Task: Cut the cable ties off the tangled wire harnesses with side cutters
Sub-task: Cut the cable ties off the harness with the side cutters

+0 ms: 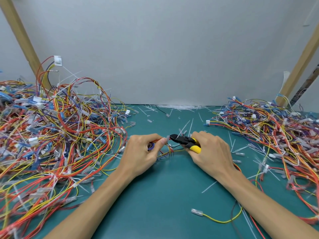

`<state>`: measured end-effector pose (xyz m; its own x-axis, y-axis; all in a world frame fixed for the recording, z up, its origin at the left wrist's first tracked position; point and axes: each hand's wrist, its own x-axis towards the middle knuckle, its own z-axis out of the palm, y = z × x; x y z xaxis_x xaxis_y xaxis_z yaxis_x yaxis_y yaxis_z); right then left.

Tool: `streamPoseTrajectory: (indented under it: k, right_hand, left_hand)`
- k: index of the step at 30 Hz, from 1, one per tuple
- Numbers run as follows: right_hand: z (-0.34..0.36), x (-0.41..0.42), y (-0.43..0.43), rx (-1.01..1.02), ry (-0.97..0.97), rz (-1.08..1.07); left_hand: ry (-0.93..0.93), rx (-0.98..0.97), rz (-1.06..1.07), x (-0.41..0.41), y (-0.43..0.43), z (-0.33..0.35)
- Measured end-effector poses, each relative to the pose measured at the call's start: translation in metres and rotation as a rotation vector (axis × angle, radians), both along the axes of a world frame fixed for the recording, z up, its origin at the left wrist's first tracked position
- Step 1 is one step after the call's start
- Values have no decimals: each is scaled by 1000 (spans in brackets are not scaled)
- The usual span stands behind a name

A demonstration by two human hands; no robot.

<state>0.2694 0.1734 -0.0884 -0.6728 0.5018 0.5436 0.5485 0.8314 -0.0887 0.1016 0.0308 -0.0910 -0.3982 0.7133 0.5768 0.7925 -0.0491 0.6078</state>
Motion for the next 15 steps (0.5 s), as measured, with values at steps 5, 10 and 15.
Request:
streamPoseTrajectory:
  k: [5, 10, 15]
  right_hand:
    - [1, 1, 2, -45, -51, -33]
    - [2, 1, 0, 23, -11, -17]
    - [1, 1, 0, -7, -9, -17]
  left_hand:
    - [7, 1, 0, 0, 0, 1]
    - [0, -9, 4, 2, 0, 3]
    - [-3, -11, 6, 3, 0, 3]
